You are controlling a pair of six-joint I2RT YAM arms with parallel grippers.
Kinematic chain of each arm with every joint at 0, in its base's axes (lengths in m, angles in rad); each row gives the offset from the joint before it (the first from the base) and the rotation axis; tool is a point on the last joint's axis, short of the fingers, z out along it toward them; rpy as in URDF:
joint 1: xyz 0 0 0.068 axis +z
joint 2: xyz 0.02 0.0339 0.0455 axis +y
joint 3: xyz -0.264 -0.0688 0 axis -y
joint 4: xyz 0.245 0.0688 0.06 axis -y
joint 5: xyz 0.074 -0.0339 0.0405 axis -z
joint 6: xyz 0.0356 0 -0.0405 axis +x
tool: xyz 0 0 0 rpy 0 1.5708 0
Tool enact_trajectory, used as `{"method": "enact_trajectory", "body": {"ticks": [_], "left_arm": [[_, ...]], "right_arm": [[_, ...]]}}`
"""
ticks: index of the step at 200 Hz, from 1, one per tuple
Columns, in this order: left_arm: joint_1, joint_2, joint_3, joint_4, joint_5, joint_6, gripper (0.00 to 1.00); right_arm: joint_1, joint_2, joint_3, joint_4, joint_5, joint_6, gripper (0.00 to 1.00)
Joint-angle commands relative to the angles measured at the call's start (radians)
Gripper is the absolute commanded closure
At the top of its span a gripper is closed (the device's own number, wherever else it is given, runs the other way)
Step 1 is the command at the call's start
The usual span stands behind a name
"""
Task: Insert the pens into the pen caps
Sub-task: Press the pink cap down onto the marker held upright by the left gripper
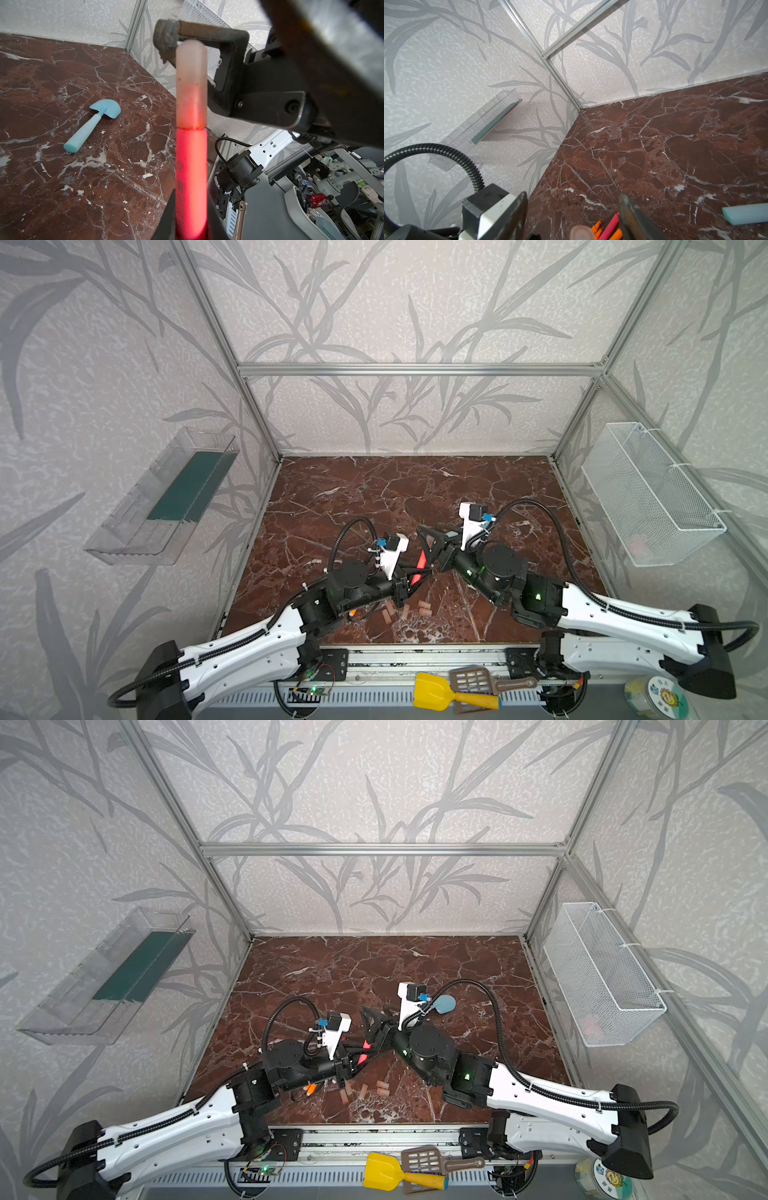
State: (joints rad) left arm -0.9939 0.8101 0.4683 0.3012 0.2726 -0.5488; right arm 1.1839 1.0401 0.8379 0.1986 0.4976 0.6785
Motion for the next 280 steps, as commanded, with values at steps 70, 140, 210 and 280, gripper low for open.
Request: {"method": "enact_trajectory", "body": {"ticks": [70, 140, 210, 280], "left_arm": [[-0.002, 0.012, 0.022, 0.027, 0.02, 0.02, 1.0], [-0.002, 0.032, 0.081, -0.015, -0.046, 0.069, 1.0], [0.057, 0.122, 0.214, 0.019, 0.079, 0.062, 1.0], [0.119, 0.093, 0.278, -0.079, -0.224, 0.149, 1.0]], "right_arm": [[-0.009, 0.028, 0.031, -0.004, -0.028, 0.007, 0.7], [-0.009, -0.024, -0.066, -0.015, -0.087, 0.037, 0.98], [0.006, -0.064, -0.184, 0.084, -0.205, -0.033, 1.0], [0.13, -0.004, -0.162, -0.048, -0.012, 0.119, 1.0]]}}
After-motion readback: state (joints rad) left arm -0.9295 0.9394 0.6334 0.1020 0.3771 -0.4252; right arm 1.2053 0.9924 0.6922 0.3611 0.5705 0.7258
